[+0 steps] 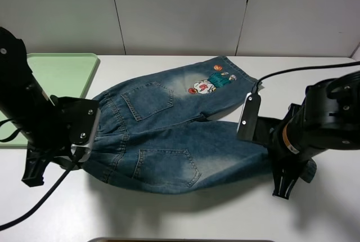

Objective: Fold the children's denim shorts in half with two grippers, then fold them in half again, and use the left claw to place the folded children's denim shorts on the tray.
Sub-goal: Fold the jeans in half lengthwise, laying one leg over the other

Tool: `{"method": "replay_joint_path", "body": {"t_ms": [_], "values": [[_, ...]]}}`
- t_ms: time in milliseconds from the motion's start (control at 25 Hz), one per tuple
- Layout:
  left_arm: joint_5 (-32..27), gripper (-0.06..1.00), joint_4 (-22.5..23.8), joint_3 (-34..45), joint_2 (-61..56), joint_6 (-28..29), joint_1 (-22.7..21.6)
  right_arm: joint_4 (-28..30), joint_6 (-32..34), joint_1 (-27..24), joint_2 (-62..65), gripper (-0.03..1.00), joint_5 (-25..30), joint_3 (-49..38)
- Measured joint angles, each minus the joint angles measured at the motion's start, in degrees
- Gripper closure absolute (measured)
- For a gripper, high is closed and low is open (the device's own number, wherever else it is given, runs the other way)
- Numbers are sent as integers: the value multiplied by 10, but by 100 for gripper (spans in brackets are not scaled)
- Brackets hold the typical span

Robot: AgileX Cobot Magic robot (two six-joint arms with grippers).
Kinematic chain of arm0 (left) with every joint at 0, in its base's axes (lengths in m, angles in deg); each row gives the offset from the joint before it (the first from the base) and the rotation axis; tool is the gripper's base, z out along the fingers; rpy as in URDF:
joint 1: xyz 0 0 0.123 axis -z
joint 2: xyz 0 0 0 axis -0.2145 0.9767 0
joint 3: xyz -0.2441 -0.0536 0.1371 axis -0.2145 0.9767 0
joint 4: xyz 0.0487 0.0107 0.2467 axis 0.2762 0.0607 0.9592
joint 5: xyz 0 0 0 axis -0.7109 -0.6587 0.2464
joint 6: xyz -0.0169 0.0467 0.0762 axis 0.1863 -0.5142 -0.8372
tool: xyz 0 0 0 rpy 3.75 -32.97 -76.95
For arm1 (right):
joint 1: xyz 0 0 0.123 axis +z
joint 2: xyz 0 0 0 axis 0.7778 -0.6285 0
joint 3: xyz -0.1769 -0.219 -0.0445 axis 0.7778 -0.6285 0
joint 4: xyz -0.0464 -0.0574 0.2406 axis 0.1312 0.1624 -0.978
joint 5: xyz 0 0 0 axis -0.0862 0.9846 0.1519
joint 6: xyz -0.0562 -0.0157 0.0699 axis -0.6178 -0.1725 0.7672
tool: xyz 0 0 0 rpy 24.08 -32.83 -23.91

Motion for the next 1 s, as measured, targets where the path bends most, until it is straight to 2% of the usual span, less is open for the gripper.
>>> {"method": "replay_joint_path", "body": {"t_ms": [240, 480, 560, 800, 1000], "values": [[-13, 87, 90, 0, -49, 150, 0, 56, 81, 0, 0, 99, 42, 81], [18, 87, 173, 0, -52, 302, 0, 72, 94, 0, 0, 99, 36, 139], [37, 87, 203, 0, -52, 343, 0, 80, 96, 0, 0, 99, 18, 162], [118, 87, 303, 0, -52, 445, -2, 136, 110, -2, -16, 99, -33, 185], [183, 87, 410, 0, -52, 467, -7, 150, 169, -31, -67, 99, -34, 232]]}}
